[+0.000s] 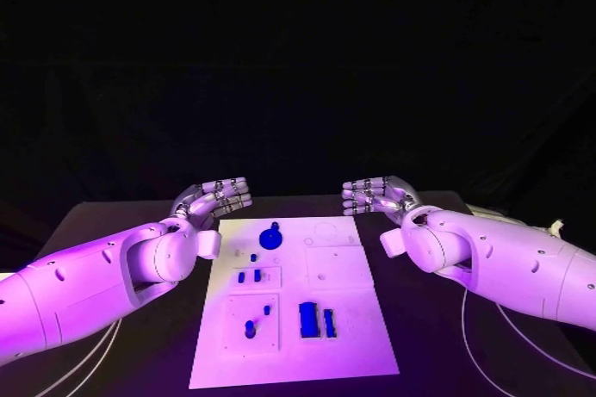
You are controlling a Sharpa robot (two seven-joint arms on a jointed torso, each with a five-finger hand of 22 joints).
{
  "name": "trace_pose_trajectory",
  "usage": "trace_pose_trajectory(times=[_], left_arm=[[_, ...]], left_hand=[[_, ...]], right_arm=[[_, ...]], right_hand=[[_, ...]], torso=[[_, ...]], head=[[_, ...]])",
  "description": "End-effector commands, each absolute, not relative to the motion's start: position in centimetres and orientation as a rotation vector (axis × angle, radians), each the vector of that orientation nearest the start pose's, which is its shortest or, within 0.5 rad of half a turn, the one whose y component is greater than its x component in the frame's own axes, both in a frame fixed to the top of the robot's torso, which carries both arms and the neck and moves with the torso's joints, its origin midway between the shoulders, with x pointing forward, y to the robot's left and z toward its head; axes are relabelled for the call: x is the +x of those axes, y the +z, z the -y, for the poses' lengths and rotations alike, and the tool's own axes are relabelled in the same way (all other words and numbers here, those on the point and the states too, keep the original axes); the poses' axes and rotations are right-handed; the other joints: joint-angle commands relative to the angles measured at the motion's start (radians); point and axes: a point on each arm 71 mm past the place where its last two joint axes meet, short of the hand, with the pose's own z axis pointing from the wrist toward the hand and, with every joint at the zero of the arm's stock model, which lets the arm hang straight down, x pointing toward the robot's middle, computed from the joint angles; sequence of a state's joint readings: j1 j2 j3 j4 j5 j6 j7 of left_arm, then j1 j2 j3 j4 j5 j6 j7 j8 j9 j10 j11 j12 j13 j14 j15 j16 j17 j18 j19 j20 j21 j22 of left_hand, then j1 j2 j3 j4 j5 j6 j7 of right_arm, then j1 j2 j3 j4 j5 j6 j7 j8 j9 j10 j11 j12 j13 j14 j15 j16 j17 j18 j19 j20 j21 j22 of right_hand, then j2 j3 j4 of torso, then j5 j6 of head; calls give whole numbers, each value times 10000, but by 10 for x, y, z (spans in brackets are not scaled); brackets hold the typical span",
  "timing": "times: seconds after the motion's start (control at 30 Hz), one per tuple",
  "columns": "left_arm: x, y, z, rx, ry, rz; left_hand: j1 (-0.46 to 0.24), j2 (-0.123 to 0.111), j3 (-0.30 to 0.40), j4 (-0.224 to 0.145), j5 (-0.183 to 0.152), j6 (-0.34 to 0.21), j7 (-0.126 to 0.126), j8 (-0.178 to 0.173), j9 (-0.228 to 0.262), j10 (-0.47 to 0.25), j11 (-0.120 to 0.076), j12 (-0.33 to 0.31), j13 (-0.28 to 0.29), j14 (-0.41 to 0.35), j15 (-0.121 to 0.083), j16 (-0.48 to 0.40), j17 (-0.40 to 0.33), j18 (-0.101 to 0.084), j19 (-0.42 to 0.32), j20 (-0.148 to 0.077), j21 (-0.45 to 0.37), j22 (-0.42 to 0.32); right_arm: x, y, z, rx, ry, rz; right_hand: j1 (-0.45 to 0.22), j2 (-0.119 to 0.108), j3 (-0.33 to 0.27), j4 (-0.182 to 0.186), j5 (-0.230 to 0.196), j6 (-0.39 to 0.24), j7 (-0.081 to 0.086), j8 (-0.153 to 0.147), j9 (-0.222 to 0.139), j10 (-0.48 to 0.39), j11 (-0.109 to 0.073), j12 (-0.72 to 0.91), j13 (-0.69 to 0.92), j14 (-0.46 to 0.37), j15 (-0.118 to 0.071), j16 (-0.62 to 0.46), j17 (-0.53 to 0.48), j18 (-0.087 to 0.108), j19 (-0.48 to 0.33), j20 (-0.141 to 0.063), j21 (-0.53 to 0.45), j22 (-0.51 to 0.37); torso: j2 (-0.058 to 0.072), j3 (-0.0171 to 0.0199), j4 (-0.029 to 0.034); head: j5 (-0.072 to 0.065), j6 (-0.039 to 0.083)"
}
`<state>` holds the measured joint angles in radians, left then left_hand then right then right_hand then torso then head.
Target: Assemble the parts on the task board
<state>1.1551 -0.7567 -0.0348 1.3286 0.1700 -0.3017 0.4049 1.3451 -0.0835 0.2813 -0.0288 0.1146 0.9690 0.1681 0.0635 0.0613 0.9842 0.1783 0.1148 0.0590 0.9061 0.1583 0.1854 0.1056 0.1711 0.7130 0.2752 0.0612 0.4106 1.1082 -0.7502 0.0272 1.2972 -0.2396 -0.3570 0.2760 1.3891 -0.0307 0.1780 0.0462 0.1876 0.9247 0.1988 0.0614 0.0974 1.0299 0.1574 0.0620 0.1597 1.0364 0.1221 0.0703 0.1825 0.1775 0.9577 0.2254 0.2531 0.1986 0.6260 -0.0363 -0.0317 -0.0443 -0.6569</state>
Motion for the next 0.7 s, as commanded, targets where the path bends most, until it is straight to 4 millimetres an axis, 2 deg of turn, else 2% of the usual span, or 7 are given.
trace_pose_trajectory(times=[0.03,0.17,0.2,0.37,0.4,0.67,0.7], left_arm=[[516,-215,-229,-13608,-14719,-13232],[512,-217,-226,-13520,-14505,-13177],[511,-218,-225,-13484,-14424,-13155],[500,-221,-216,-13199,-13854,-12974],[497,-222,-214,-13120,-13715,-12922],[471,-224,-198,-12380,-12640,-12403],[469,-224,-197,-12318,-12563,-12357]], left_hand=[[-4354,835,-918,288,-380,-3129,-540,-635,-613,-3179,-569,-380,-590,-2927,-511,-613,-348,-513,-2313,-885,-612,-1338],[-5675,835,-1194,288,-1146,-4076,-707,-635,-613,-4131,-737,-1148,-590,-3810,-665,-795,-1056,-623,-3006,-1155,-612,-1743],[-5998,835,-1264,288,-1146,-4307,-747,-635,-613,-4366,-779,-1148,-590,-4028,-704,-841,-1056,-625,-3179,-1221,-612,-1841],[-7301,835,-1531,288,-1146,-5249,-912,-635,-613,-5327,-963,-1148,-590,-4908,-858,-1022,-1056,-735,-3872,-1489,-612,-2236],[-7541,835,-1579,288,-1146,-5423,-943,-635,-613,-5503,-994,-1148,-590,-5071,-1583,-1049,-1056,-815,-3999,-1539,-612,-2310],[-9196,835,-1922,288,-1146,-6619,-1681,-635,-613,-6721,-1783,-1148,-590,-6186,-1583,-1854,-1056,-946,-4877,-1880,-612,-2814],[-9362,835,-1960,288,-1146,-6738,-1681,-635,-613,-6840,-1783,-1148,-590,-6300,-1583,-1854,-1056,-946,-4964,-1912,-612,-2864]], right_arm=[[518,-221,234,10365,12566,-14871],[514,-221,229,10527,12626,-14575],[512,-221,228,10589,12644,-14464],[499,-222,217,11042,12699,-13697],[496,-222,214,11156,12692,-13514],[469,-224,196,11922,12412,-12396],[467,-224,195,11969,12380,-12333]], right_hand=[[-4525,307,-577,-462,-615,-3002,-647,-614,-974,-3343,-507,-620,-535,-3362,-392,-703,-605,-533,-3109,-729,-834,-656],[-5891,307,-728,-462,-799,-3908,-844,-614,-974,-4349,-661,-620,-696,-4376,-510,-703,-788,-699,-4050,-950,-1086,-853],[-6106,307,-752,-462,-828,-4053,-875,-614,-974,-4511,-688,-620,-719,-4538,-1221,-703,-816,-699,-4199,-985,-1126,-884],[-7542,307,-940,-462,-1024,-5012,-1080,-614,-974,-5580,-850,-620,-882,-5615,-1221,-703,-1002,-810,-5193,-1219,-1383,-1088],[-7804,307,-981,-462,-1056,-5186,-1116,-614,-974,-5775,-1574,-620,-1597,-5812,-1221,-703,-1038,-867,-5374,-1263,-1433,-1124],[-9509,307,-1780,-462,-1876,-6329,-1988,-614,-974,-7042,-1574,-620,-1597,-7091,-1221,-703,-1825,-1024,-6552,-1539,-1744,-1986],[-9680,307,-1780,-462,-1876,-6443,-1988,-614,-974,-7172,-1574,-620,-1597,-7215,-1221,-703,-1825,-1023,-6669,-2254,-1769,-1986]], torso=[[-7,7,3],[-187,86,73],[-256,116,100],[-647,289,251],[-700,312,272],[-818,363,317],[-818,363,317]], head=[[2,-33],[100,101],[138,152],[350,443],[379,482],[443,569],[443,569]])
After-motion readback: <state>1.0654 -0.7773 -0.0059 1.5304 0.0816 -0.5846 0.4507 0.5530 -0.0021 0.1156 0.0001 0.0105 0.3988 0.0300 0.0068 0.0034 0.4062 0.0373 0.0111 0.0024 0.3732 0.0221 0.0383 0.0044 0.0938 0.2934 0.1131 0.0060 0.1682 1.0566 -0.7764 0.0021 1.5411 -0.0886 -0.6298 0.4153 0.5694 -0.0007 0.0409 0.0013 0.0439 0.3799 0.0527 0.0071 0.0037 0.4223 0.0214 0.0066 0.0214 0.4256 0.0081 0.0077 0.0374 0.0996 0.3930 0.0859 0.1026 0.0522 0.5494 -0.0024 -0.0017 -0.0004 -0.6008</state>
